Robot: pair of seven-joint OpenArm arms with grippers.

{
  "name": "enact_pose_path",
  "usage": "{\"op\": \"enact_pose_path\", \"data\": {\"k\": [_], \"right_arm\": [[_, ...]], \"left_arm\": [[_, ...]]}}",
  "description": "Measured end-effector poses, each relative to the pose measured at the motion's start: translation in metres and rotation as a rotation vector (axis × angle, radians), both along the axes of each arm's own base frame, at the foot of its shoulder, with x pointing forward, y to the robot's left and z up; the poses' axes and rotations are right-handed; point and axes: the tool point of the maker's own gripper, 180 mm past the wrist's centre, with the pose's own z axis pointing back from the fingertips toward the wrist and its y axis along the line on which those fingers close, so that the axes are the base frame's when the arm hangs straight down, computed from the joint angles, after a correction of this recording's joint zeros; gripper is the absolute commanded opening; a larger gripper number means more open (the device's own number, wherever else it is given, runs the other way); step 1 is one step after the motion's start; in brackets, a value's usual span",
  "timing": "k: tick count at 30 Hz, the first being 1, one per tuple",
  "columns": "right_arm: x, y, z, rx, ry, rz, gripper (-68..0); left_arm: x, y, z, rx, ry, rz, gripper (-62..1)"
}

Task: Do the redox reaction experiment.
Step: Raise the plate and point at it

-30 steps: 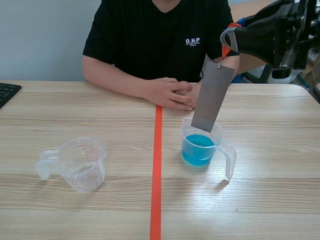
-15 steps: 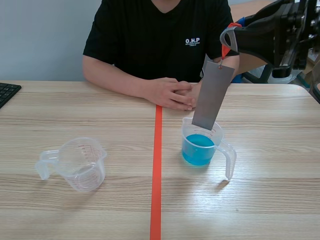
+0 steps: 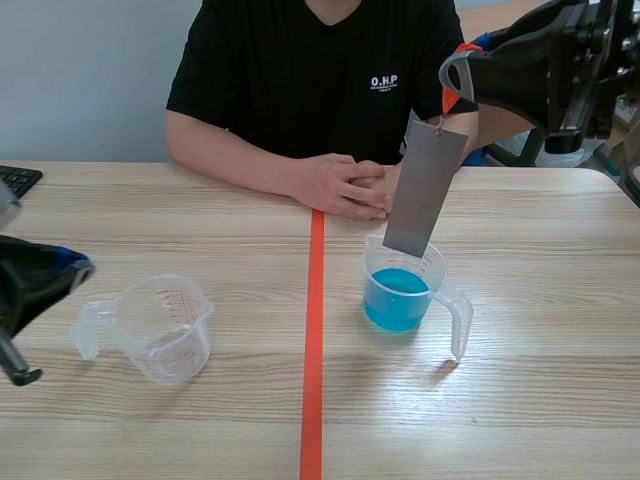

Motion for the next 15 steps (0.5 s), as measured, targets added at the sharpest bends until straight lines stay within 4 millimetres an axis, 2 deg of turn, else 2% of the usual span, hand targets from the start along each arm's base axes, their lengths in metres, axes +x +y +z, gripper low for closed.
{"op": "enact_pose_path", "data": {"k": [3, 7, 10, 15], "right_arm": [[0.000, 0.000, 0.000, 0.004, 0.001, 0.001, -65.8], [-0.001, 0.001, 0.001, 0.010, 0.003, 0.003, -65.8], [-0.001, 0.001, 0.001, 0.011, 0.003, 0.003, -65.8], [-0.001, 0.001, 0.001, 0.011, 0.003, 0.003, -65.8]], "left_arm": [[0.010, -0.036, 0.001, -0.029, -0.008, -0.059, -55.9], [0.031, -0.070, 0.005, -0.014, -0.083, -0.103, -55.8], [0.043, -0.084, -0.004, -0.029, -0.084, -0.102, -55.8], [0.053, -0.095, -0.032, -0.007, -0.042, -0.100, -55.9]]}}
